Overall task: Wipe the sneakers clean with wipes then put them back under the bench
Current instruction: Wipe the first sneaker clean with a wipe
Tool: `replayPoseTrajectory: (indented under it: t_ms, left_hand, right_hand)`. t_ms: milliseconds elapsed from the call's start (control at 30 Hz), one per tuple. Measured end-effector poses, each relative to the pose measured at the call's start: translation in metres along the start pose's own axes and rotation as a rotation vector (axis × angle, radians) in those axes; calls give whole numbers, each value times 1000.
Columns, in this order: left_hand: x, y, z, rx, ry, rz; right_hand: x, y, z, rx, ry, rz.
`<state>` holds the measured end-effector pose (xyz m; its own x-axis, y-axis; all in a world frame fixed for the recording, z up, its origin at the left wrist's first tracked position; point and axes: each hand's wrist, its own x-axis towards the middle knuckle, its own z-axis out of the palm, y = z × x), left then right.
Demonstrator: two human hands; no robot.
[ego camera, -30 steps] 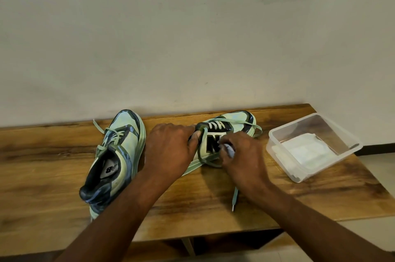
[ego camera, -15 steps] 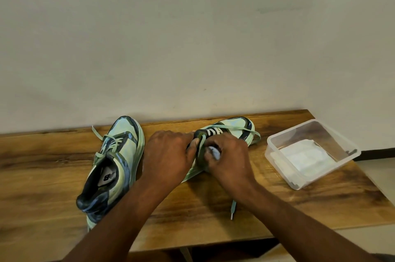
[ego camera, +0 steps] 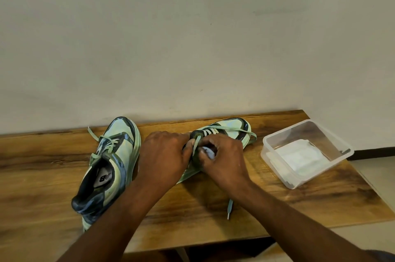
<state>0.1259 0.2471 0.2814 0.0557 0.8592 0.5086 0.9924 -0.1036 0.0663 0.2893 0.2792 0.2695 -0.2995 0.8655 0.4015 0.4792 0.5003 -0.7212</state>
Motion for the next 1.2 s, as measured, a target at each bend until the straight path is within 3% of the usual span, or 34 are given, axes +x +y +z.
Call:
replayPoseTrajectory:
  t_ms: [200,400,600,800,1000,1200]
  left_hand:
    - [-1,0,-3,-41,41,10]
    - [-1,-6,3,-50,7,25]
    - [-2,-8,2,-65,0,24]
    - [-4,-14,1,-65,-8,37]
    - [-5,-14,0,-42,-57,-20]
    - [-6,-15,-4,-26,-42,-29]
  right_hand:
    - [24,23,-12,61,143,142]
    - [-6,6,4,0,-60,-134]
    - [17,28,-13,48,121,104]
    - [-16,4,9,-59,-105,-165]
    - [5,27,-12,-6,69,44]
    - [-23,12,7,-97,-124,-122]
